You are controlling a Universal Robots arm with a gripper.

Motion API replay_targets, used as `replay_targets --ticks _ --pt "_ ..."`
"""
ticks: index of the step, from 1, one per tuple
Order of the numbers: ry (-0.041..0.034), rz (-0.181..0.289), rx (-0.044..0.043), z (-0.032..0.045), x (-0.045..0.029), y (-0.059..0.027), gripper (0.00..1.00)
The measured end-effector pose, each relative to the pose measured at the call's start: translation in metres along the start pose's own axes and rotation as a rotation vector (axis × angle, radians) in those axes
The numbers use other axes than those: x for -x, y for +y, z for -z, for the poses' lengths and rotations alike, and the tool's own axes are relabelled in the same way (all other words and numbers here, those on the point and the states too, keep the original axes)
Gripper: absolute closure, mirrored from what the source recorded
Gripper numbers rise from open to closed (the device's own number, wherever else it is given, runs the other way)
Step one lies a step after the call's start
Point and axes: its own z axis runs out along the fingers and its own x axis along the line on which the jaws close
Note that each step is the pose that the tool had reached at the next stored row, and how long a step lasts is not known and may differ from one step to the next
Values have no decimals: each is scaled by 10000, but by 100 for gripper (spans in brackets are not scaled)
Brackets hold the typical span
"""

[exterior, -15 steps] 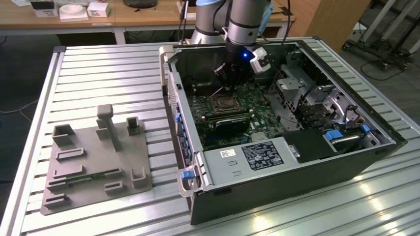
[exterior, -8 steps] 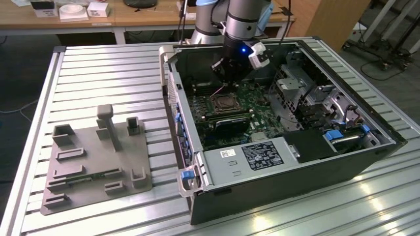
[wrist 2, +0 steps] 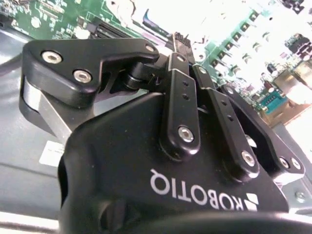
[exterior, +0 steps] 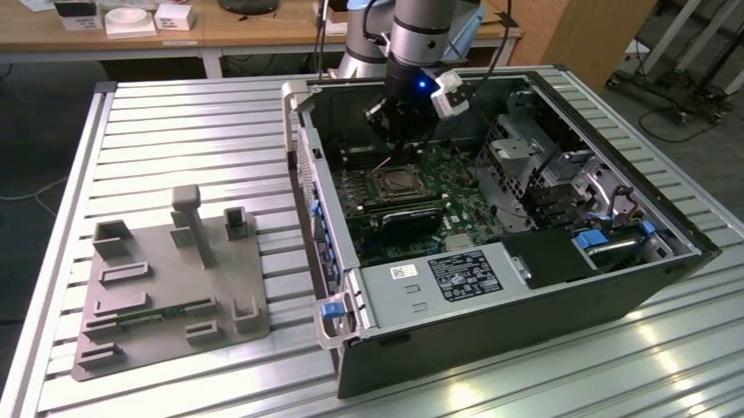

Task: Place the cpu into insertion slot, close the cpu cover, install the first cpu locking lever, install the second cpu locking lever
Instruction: 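Install the first cpu locking lever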

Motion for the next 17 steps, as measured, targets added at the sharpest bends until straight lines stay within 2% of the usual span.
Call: replay_targets --ticks 4,6,17 --pt "-5 8 235 -1 -5 1 89" --pt "-7 9 316 -6 -6 3 89" --pt "-7 11 325 -88 -3 51 89"
